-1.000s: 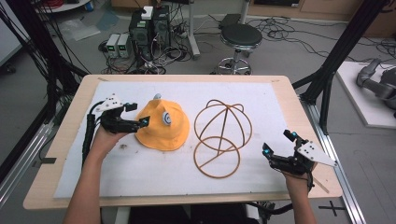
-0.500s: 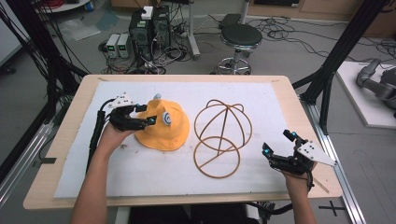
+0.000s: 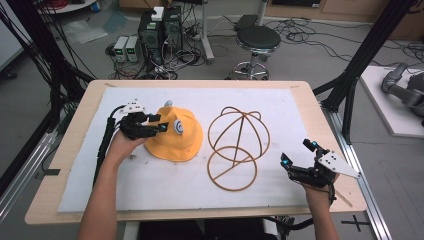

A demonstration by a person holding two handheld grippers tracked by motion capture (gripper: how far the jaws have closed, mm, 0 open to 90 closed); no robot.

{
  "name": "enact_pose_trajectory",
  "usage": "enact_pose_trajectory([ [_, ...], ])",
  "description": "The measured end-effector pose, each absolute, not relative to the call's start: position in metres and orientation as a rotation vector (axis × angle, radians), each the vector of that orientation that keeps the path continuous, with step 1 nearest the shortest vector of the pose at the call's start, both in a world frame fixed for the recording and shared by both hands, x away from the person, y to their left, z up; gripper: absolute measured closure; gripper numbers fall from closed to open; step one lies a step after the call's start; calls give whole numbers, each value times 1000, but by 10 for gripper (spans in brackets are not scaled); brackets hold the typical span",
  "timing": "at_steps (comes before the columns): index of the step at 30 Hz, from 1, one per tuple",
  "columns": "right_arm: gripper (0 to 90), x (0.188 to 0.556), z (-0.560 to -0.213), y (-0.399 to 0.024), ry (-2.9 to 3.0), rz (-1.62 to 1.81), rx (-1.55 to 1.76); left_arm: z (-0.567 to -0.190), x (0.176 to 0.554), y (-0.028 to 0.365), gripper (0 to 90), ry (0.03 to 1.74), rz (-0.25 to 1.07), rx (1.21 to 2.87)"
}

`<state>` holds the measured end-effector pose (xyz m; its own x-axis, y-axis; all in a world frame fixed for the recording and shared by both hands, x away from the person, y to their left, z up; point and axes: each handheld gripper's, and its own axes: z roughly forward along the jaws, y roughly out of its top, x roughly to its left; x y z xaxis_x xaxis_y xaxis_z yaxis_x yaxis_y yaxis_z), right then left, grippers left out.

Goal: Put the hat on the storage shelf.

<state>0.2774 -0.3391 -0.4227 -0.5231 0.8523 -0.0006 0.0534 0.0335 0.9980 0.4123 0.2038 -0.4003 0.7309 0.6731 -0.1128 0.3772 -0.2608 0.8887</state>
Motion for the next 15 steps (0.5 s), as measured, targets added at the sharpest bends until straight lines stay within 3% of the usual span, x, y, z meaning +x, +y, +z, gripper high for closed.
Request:
enact_pose_trajectory([
  [1, 42, 277, -423, -339, 1668, 1559, 936, -402, 413, 203, 601, 807, 329, 1896],
  [5, 42, 277, -423, -339, 1669, 1555, 940, -404, 414, 199, 699, 815, 311, 1903],
  [9, 42, 277, -423, -340, 1668, 1554, 936, -403, 412, 196, 867, 800, 337, 1910],
  [15, 42, 276, -423, -341, 1670, 1551, 942, -403, 408, 198, 878, 789, 331, 1873],
])
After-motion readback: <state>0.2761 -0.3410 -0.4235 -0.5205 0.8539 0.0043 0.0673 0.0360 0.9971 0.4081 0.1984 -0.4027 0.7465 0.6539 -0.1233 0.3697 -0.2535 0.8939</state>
